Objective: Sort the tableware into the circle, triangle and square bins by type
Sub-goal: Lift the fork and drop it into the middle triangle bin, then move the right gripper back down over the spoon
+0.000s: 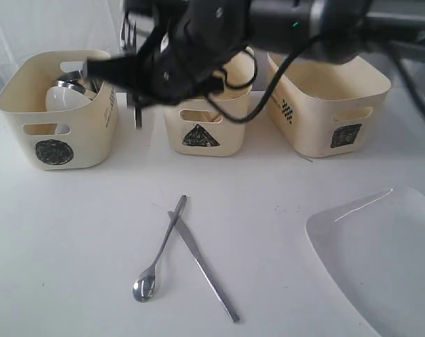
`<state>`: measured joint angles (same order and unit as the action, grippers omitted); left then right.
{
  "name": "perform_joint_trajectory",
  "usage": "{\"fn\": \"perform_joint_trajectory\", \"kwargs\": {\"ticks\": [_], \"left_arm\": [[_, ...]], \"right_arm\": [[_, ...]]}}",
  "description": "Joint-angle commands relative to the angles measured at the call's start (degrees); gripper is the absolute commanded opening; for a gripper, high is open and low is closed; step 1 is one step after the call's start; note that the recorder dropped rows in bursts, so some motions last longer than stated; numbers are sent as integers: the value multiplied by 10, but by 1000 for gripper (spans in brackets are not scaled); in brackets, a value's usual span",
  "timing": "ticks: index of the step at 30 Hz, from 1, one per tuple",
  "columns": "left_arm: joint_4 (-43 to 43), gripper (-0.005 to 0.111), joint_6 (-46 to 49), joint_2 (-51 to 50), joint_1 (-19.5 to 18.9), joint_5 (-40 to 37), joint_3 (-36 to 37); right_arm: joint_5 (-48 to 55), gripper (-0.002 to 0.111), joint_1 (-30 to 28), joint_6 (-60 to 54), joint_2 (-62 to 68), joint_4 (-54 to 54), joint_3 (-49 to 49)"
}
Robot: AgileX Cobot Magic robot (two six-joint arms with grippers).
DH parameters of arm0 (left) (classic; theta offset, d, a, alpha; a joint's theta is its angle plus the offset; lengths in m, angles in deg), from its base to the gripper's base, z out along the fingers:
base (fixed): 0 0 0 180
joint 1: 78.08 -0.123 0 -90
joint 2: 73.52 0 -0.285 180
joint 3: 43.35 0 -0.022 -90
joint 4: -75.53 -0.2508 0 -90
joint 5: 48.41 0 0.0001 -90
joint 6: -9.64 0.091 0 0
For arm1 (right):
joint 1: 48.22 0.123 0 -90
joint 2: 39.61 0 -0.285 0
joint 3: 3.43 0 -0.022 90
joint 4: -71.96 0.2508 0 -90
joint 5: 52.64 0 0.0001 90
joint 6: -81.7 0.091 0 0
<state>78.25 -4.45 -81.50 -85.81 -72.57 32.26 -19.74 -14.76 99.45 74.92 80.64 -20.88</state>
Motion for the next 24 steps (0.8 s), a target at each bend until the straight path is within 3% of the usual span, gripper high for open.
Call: {"fn": "perform_joint_trajectory", "kwargs": {"ticks": [1, 4, 6, 10, 12, 15, 17, 20, 24], "left_arm": [[6, 1, 0, 2, -1, -33, 5], [6, 1, 0, 2, -1, -33, 5], [6, 1, 0, 2, -1, -33, 5], [6, 1, 0, 2, -1, -33, 5], [6, 1, 0, 2, -1, -33, 5], [6, 1, 0, 2, -1, -33, 5], [6, 1, 0, 2, -1, -33, 5], [6, 1, 0, 2, -1, -33, 5], [6, 1, 0, 2, -1, -33, 5]], "right_arm": [[-100, 0, -62, 24, -26, -4, -2], [-105, 0, -91, 19, -15, -4, -1], [-162, 0, -112, -18, 3, -4, -1], [-414, 0, -140, -22, 87, -6, -2], [-451, 1, -143, -32, 144, -8, -18], [-423, 15, -145, -73, 203, -8, -53], [-434, 30, -147, -90, 212, -30, -59], [-362, 35, -150, -101, 185, -40, -60], [-43, 35, -151, -101, 103, -40, -60]]}}
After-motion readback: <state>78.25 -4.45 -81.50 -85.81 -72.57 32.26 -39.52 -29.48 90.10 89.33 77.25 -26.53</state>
